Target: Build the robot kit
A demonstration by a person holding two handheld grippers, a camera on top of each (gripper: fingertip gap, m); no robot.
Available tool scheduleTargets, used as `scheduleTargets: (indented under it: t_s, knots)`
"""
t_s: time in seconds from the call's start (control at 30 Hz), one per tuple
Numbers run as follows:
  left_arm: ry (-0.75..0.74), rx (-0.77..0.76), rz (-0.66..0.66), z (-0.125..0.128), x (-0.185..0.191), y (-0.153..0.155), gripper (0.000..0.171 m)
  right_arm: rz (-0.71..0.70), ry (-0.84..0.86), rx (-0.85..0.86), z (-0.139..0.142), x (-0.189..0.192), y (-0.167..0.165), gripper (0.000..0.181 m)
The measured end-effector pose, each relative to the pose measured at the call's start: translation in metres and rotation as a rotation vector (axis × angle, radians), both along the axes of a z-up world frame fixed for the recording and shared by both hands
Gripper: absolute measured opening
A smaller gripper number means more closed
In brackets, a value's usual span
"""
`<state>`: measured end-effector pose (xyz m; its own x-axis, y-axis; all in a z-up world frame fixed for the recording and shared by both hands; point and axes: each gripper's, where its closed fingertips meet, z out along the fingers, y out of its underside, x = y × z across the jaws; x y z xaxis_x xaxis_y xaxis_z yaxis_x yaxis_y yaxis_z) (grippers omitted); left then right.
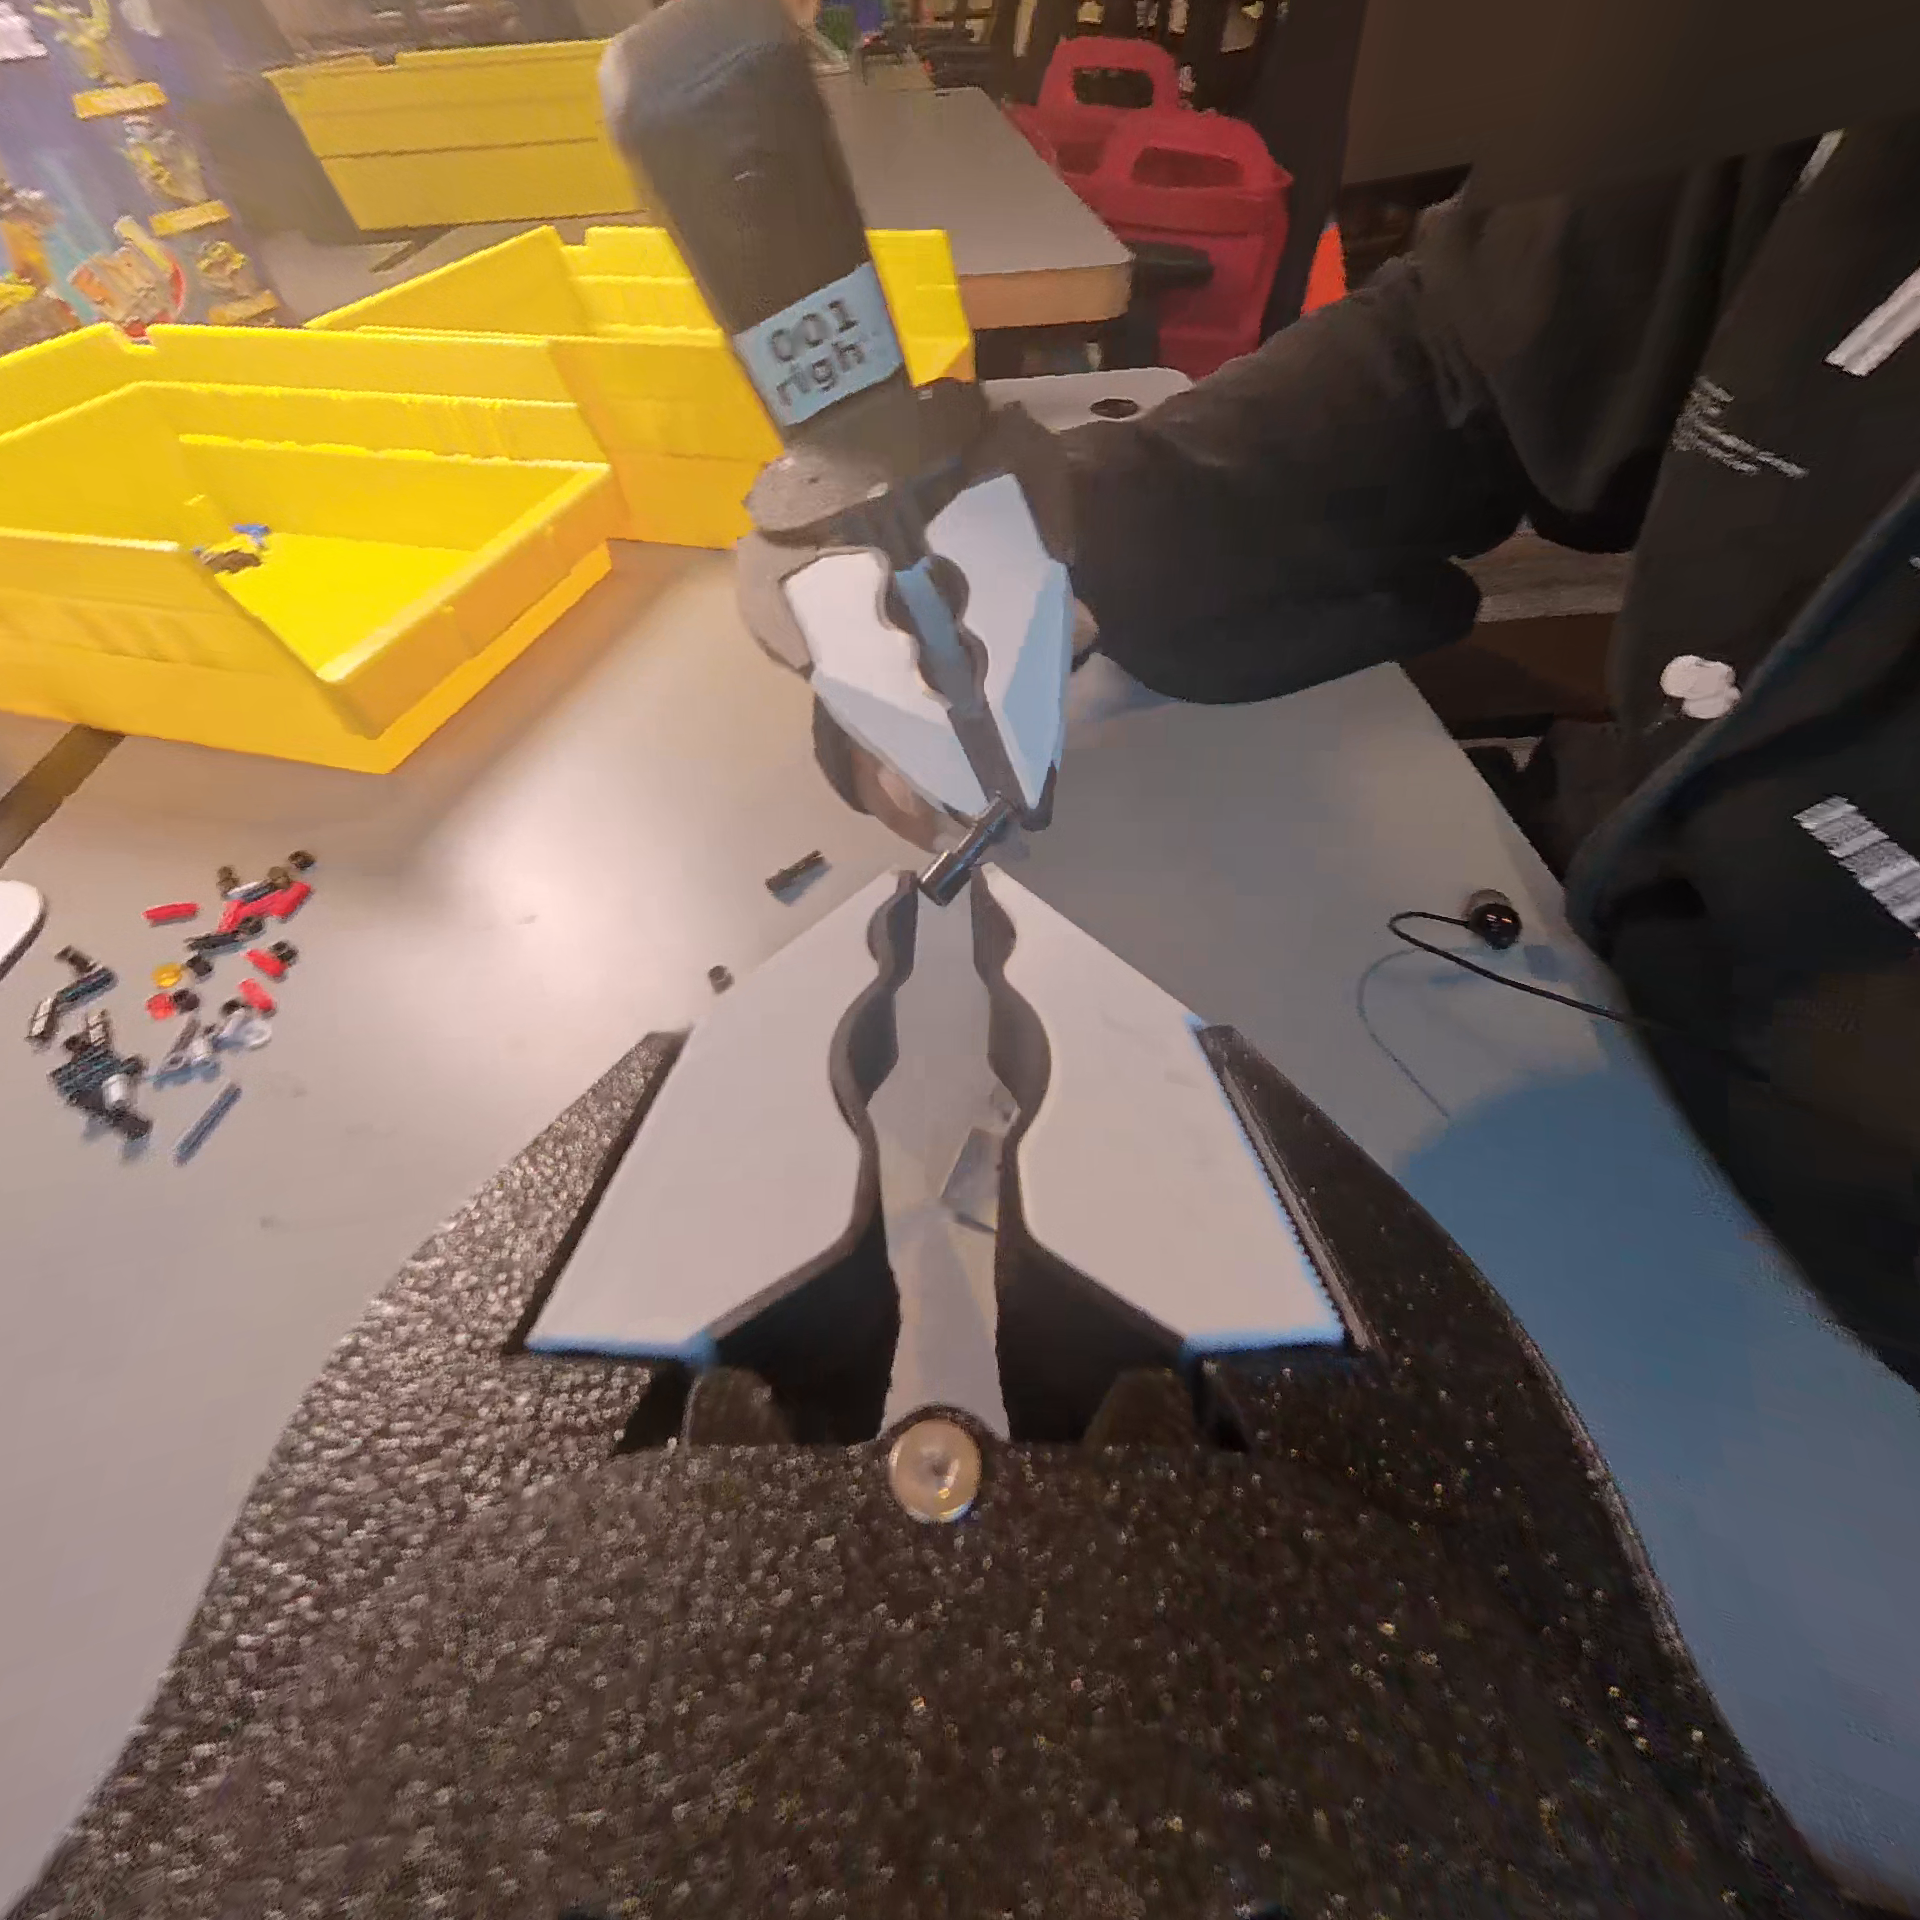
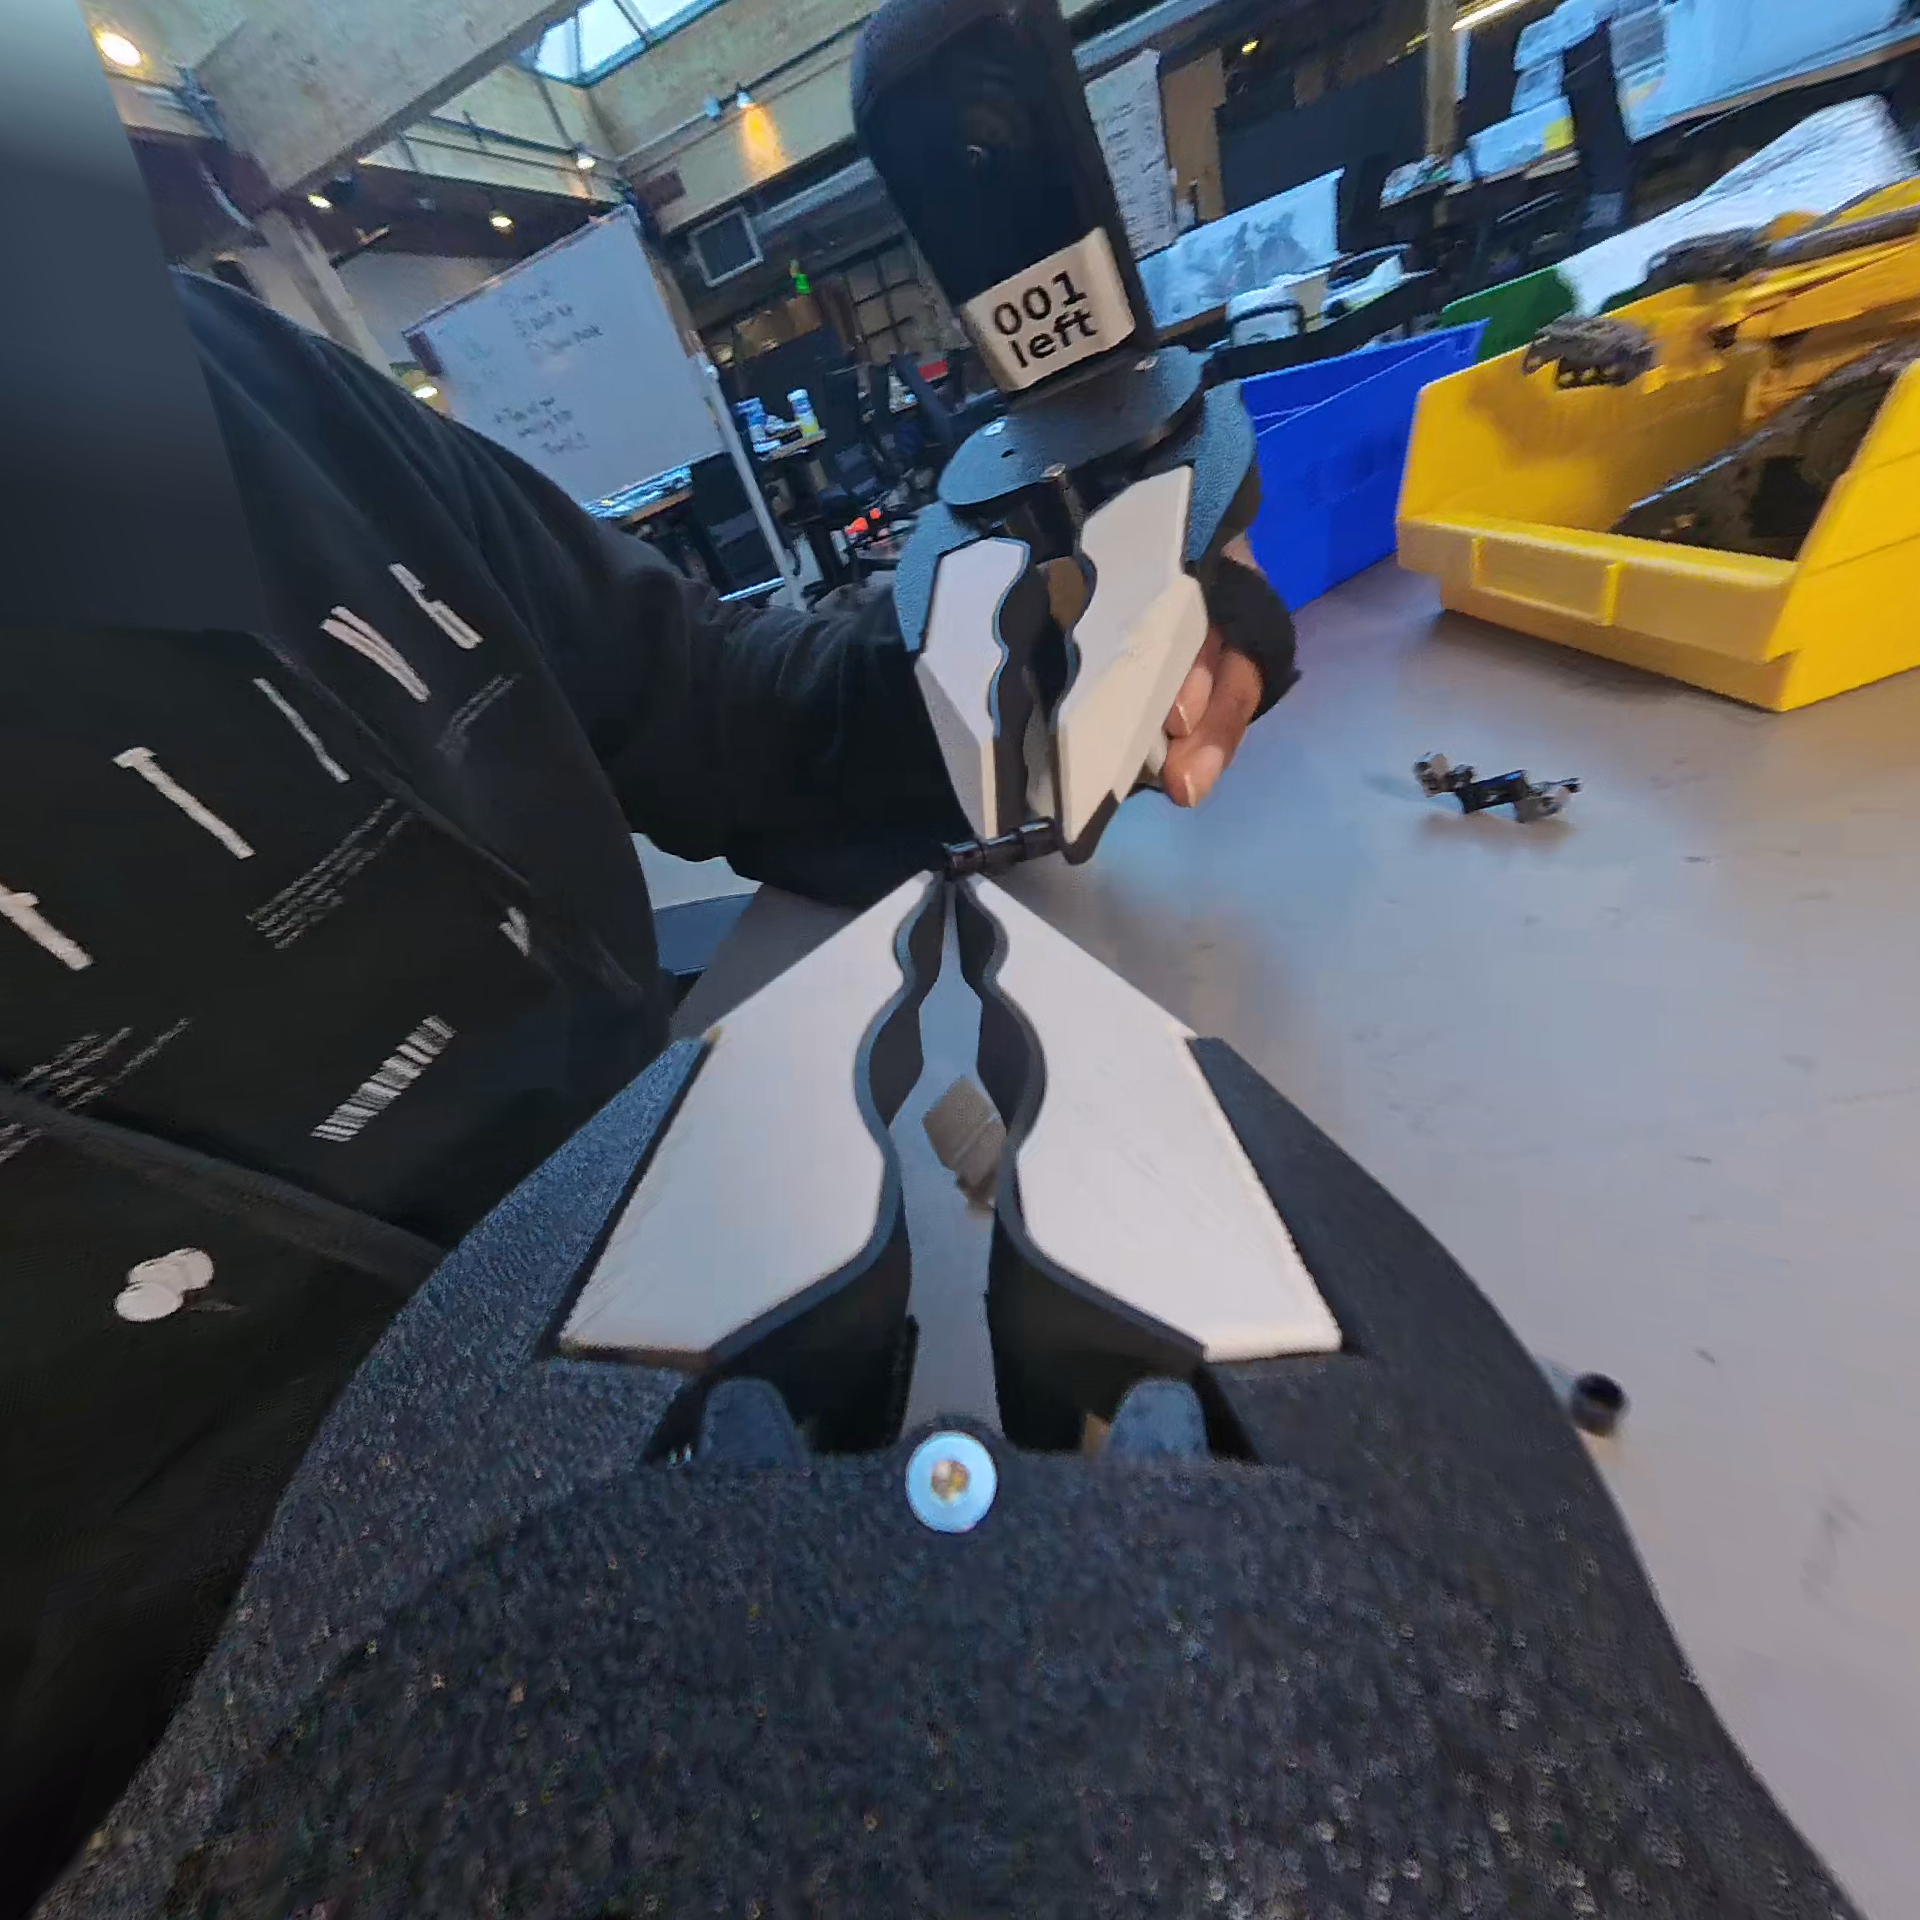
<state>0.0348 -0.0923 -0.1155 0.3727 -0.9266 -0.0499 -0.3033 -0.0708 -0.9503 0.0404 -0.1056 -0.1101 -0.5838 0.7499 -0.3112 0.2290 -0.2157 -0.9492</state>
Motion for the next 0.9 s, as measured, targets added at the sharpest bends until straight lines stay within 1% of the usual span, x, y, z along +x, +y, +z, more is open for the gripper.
scheduleTargets:
  t_s: [0.07, 0.1, 0.2, 0.23, 0.33, 0.4, 0.5, 0.6, 0.67, 0.77, 0.9]
  knots:
    - [0.007, 0.0, 0.094, 0.0, -0.01, 0.015, 0.009, -0.11, 0.035, 0.068, 0.002, -0.007, 0.015, 0.006]
    - [0.019, 0.006, 0.148, -0.001, -0.015, 0.023, 0.009, -0.178, 0.053, 0.128, 0.002, -0.011, 0.023, 0.011]
    - [0.038, 0.021, 0.259, -0.001, -0.025, 0.037, 0.009, -0.365, 0.112, 0.33, 0.004, -0.019, 0.043, 0.011]
    - [0.05, 0.024, 0.284, -0.003, -0.026, 0.04, 0.009, -0.41, 0.129, 0.361, 0.007, -0.02, 0.047, 0.011]
    - [0.06, 0.026, 0.306, -0.004, -0.023, 0.043, 0.009, -0.461, 0.129, 0.43, 0.006, -0.023, 0.053, 0.012]
    - [0.059, 0.023, 0.305, -0.004, -0.02, 0.042, 0.009, -0.459, 0.116, 0.461, 0.001, -0.024, 0.052, 0.012]
    - [0.068, 0.034, 0.305, -0.004, -0.018, 0.041, 0.009, -0.463, 0.119, 0.482, 0.001, -0.024, 0.051, 0.007]
    - [0.05, 0.025, 0.279, -0.002, -0.017, 0.038, 0.009, -0.442, 0.114, 0.446, 0.003, -0.022, 0.049, 0.006]
    - [0.001, 0.007, 0.228, 0.001, -0.015, 0.032, 0.009, -0.399, 0.106, 0.367, 0.004, -0.02, 0.046, 0.006]
    - [-0.1, -0.04, 0.144, 0.01, -0.01, 0.022, 0.011, -0.29, 0.095, 0.175, 0.01, -0.014, 0.04, 0.006]
    - [-0.098, -0.048, 0.114, 0.009, -0.005, 0.018, 0.007, -0.23, 0.096, 0.094, 0.012, -0.01, 0.035, 0.006]
